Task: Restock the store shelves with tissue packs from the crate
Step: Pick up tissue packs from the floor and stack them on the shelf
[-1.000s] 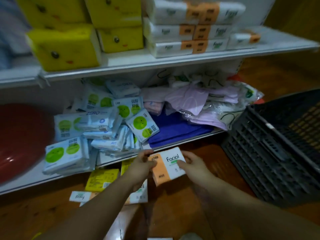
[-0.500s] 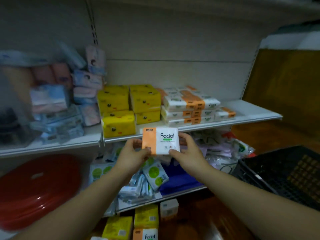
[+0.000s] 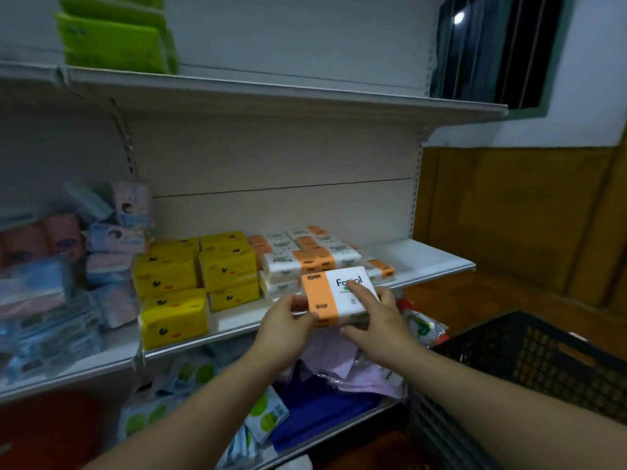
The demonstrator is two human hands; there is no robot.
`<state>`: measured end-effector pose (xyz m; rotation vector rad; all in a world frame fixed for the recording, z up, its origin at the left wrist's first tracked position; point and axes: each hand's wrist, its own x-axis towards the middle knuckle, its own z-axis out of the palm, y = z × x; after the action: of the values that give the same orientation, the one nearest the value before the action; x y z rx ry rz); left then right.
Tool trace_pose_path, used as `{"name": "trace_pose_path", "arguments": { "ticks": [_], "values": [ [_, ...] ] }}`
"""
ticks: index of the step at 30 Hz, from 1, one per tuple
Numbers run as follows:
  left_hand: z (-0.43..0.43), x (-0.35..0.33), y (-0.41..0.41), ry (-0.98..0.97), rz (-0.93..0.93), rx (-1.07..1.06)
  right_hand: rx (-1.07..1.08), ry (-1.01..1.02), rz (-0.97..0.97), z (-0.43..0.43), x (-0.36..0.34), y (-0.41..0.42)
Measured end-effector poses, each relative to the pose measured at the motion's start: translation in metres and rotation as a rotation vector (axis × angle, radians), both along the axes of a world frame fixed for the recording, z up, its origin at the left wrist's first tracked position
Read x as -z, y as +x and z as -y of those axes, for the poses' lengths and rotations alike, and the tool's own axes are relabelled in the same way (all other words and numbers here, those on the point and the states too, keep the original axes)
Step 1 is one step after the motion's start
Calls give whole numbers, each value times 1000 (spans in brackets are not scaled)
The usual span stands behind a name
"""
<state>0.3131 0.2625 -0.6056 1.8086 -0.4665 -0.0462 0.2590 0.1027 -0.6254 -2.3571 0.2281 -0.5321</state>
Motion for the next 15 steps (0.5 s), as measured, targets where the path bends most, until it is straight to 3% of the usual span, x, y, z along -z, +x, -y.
{"name": "trace_pose_path", "arguments": {
  "ticks": [7, 13, 15],
  "values": [
    [92, -15, 20, 158, 118, 166, 104, -130, 84, 108, 1, 22],
    [141, -14, 79, 770, 610, -48, 143, -94, 55, 180, 21, 69],
    [155, -15, 104, 969, 680, -80, 144, -80, 40, 199, 24, 92]
  ]
}}
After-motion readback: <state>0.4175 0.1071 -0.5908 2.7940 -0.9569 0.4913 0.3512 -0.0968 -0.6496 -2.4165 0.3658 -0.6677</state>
